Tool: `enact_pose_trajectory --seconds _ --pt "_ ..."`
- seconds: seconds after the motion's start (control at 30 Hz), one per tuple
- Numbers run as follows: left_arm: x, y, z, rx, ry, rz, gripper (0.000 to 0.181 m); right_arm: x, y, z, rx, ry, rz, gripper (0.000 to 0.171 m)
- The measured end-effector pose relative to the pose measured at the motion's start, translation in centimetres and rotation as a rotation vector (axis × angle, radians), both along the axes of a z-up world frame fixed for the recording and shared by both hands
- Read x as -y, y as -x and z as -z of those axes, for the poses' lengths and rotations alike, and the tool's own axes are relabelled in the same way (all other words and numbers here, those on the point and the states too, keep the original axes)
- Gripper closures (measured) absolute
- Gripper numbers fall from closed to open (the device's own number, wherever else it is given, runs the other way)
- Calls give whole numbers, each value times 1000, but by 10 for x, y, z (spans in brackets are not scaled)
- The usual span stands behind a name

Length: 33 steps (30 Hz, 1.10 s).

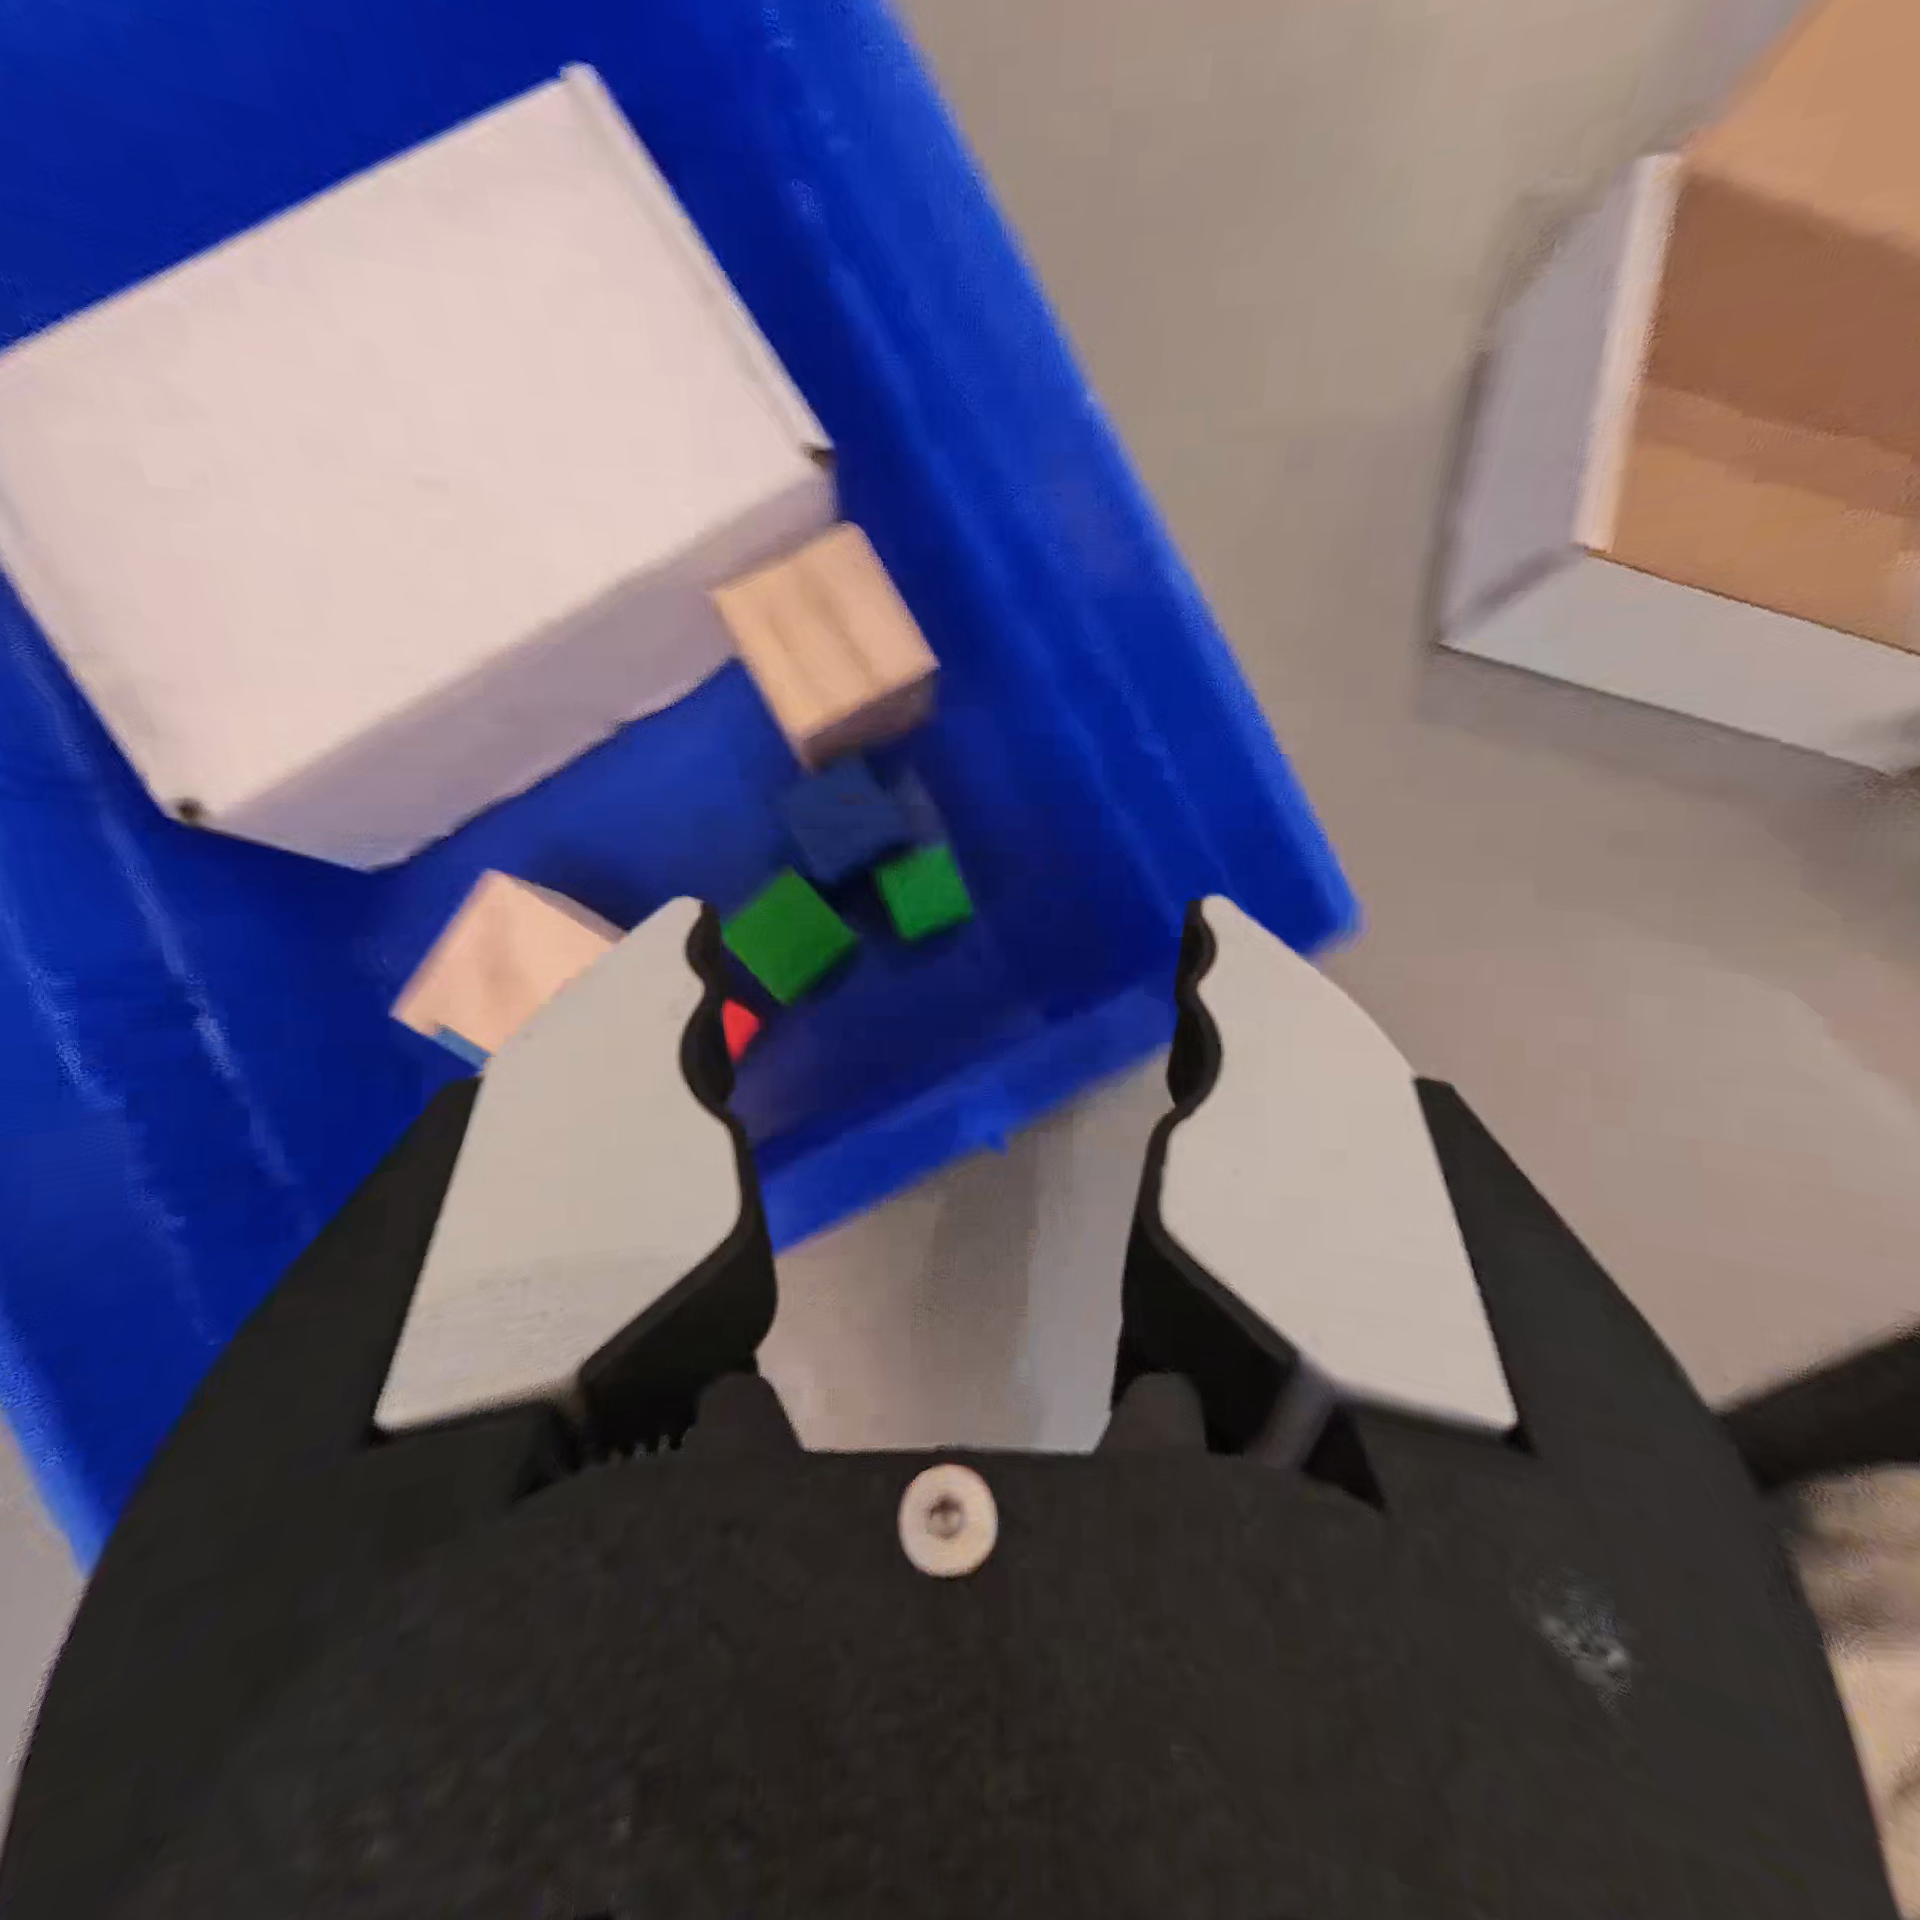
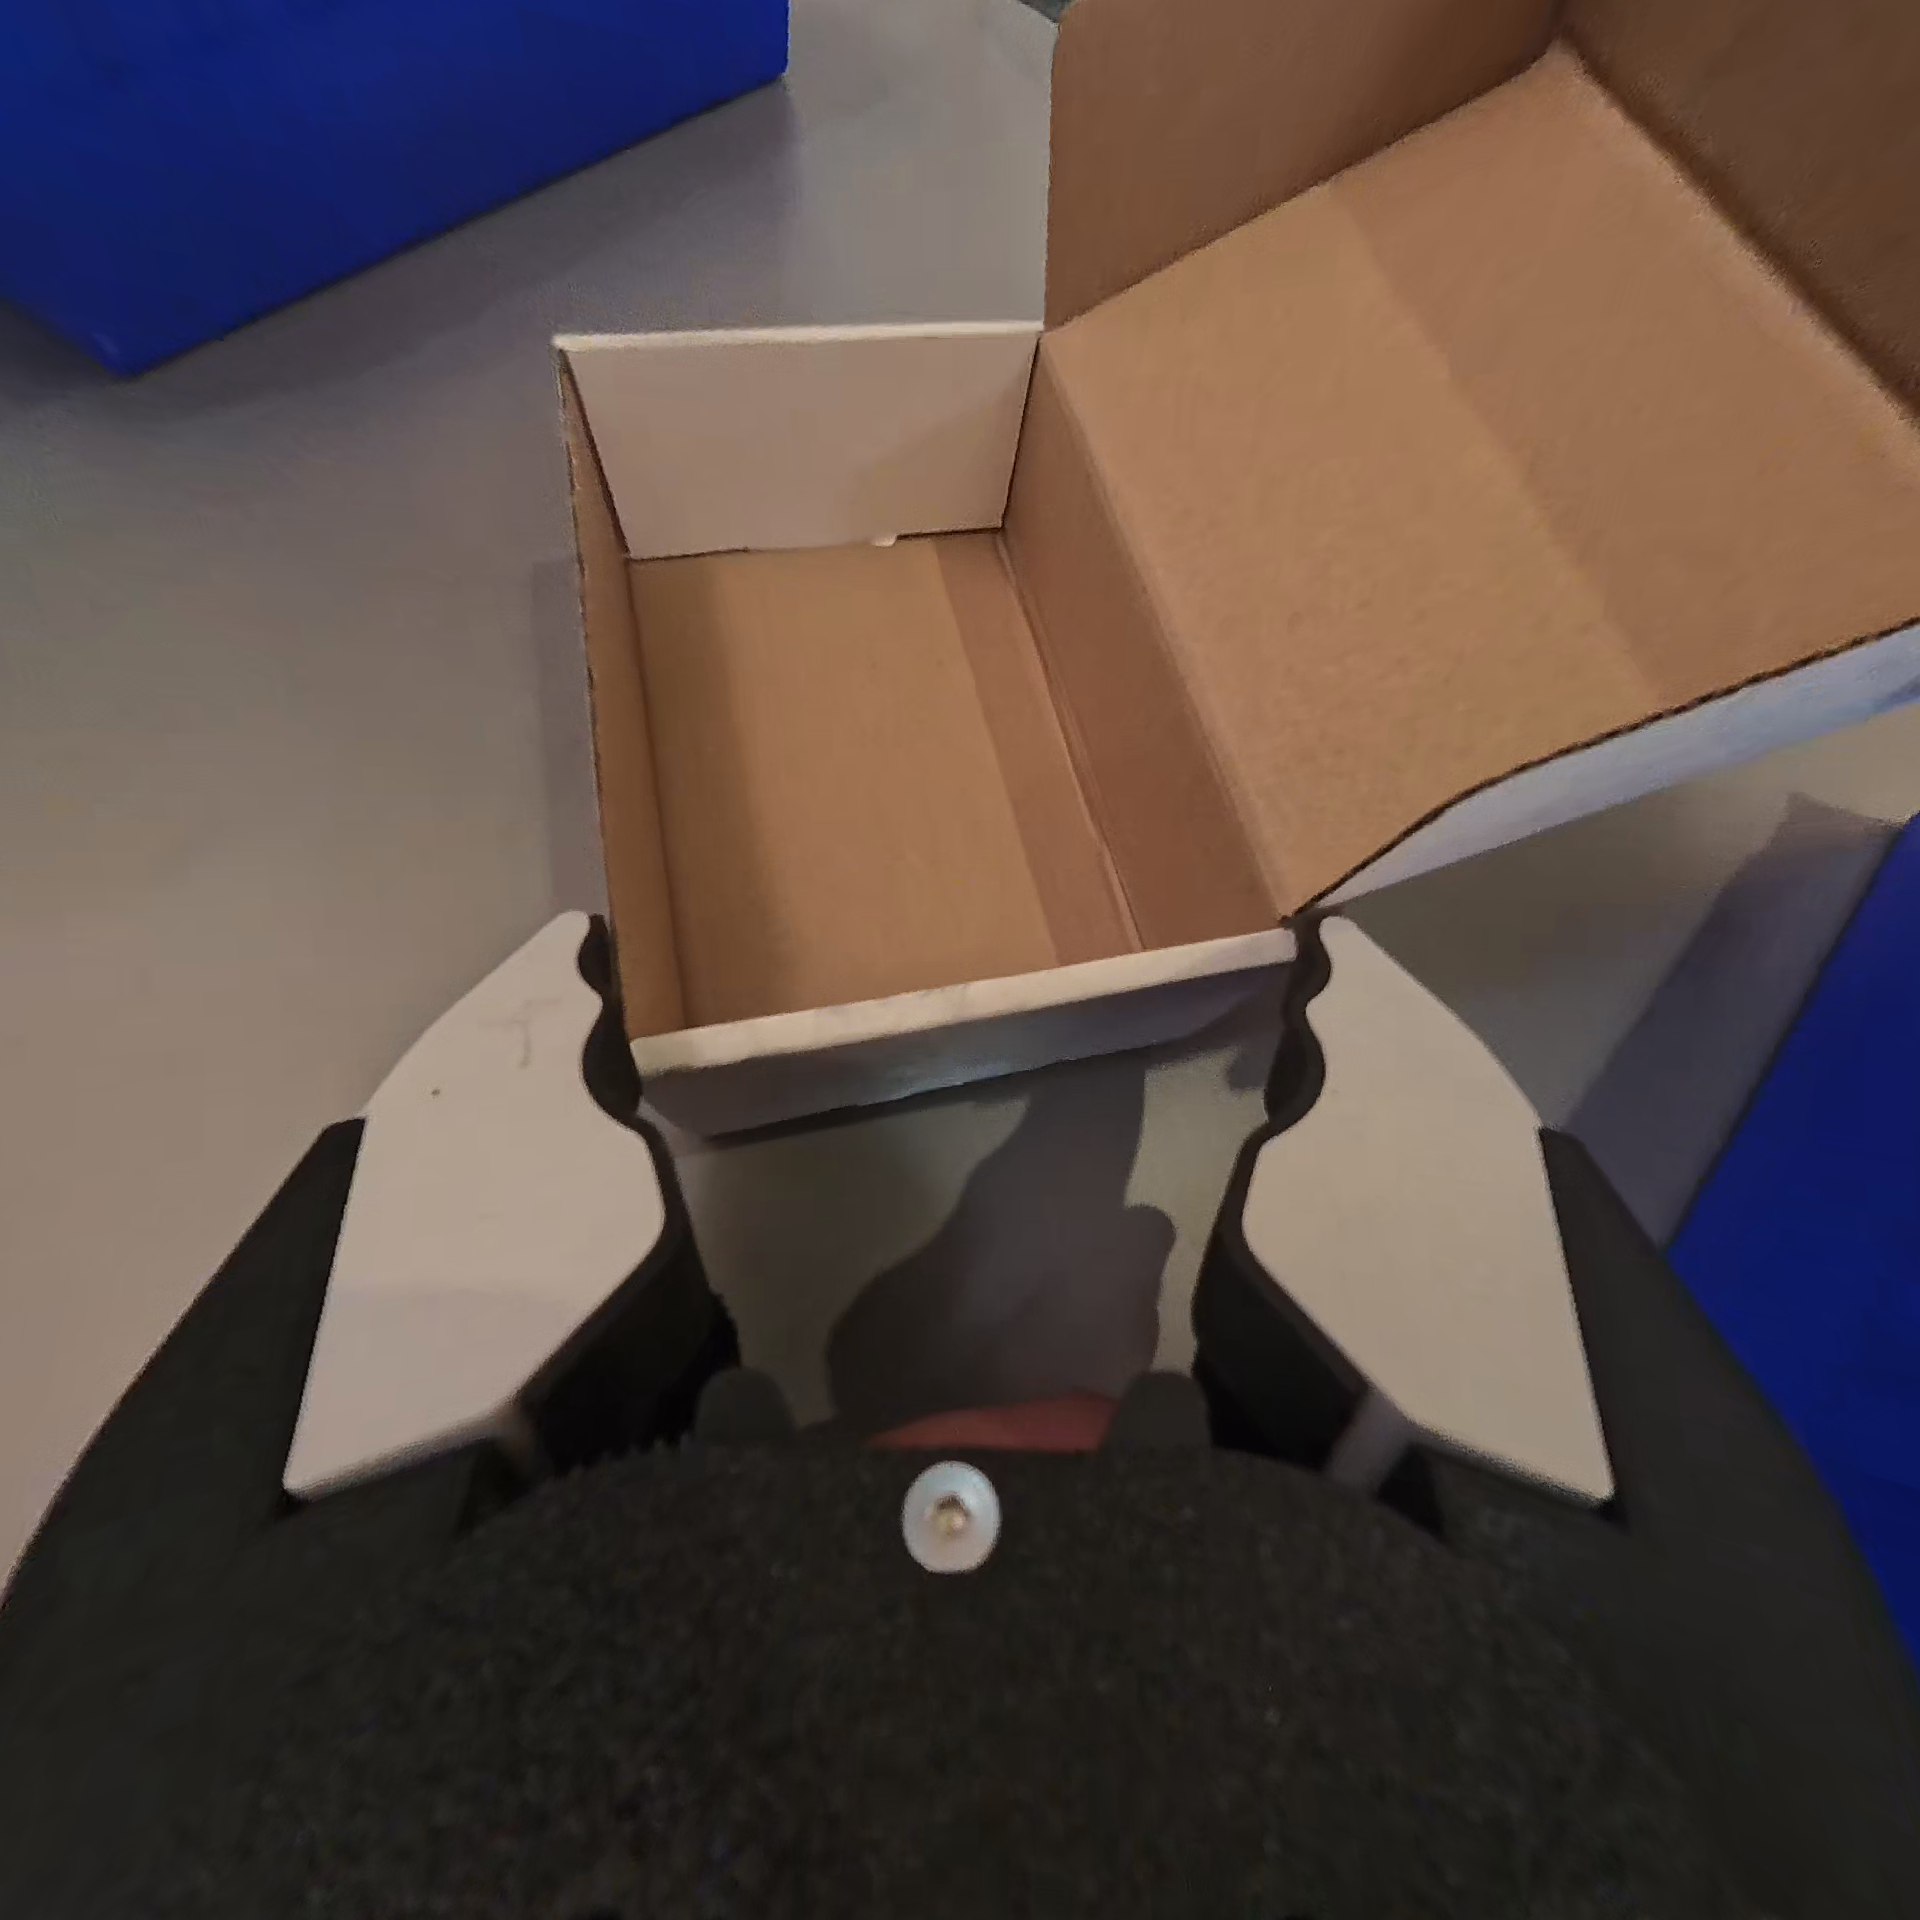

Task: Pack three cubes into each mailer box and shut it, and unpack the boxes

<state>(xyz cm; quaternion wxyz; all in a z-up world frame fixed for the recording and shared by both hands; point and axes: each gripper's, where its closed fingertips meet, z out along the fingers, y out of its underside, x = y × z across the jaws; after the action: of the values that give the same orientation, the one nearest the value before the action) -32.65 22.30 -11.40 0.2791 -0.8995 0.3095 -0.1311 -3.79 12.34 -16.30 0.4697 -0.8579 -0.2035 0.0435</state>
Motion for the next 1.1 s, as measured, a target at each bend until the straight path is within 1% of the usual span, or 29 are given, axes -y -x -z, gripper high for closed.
enact_pose_trajectory --seconds 0.07,0.1,0.17,0.23,0.27,0.3,0.33,0.4,0.47,0.57,0.63,0.7,0.77,0.8,0.87,0.93,1.0,1.1 --pt "-29 0 12 -95 17 -67 100 -1 0 0 2 4 5 52" --pt "-40 -2 20 -136 45 -91 103 -1 0 0 -1 3 8 52" --pt "-55 -8 33 -182 88 -122 104 0 0 0 1 -1 13 52" --pt "-64 -16 44 -177 128 -138 104 0 0 0 7 -4 14 52" --pt "-67 -17 50 -181 157 -154 108 1 0 0 10 -5 13 52" --pt "-70 -16 56 -188 184 -172 106 1 0 0 12 -6 13 52" --pt "-74 -17 60 -176 197 -183 108 1 0 0 10 -7 13 52" --pt "-80 -21 62 -104 212 -203 118 2 0 0 6 -7 11 52" --pt "-76 -27 62 -41 276 -183 132 2 -1 0 4 -5 10 52" --pt "-75 -13 56 -119 248 -140 133 3 -1 0 5 -4 7 52" --pt "-72 -6 45 -109 237 -127 133 2 -1 -1 6 -6 5 52" --pt "-68 -3 27 -74 231 -104 133 2 0 -1 5 -7 4 52" --pt "-60 -12 -5 2 190 -53 134 2 0 -1 9 -9 -3 52" --pt "-52 -25 -25 60 165 -6 134 2 1 -1 11 -8 -9 52" --pt "-24 -66 -62 171 138 141 134 3 4 -1 2 -6 -36 52" --pt "11 -111 -82 226 139 290 134 4 8 0 -8 -6 -59 52" --pt "41 -152 -78 199 163 406 134 4 8 0 -9 1 -55 52" --pt "67 -204 -45 97 222 497 134 5 8 0 -5 -3 -58 52"
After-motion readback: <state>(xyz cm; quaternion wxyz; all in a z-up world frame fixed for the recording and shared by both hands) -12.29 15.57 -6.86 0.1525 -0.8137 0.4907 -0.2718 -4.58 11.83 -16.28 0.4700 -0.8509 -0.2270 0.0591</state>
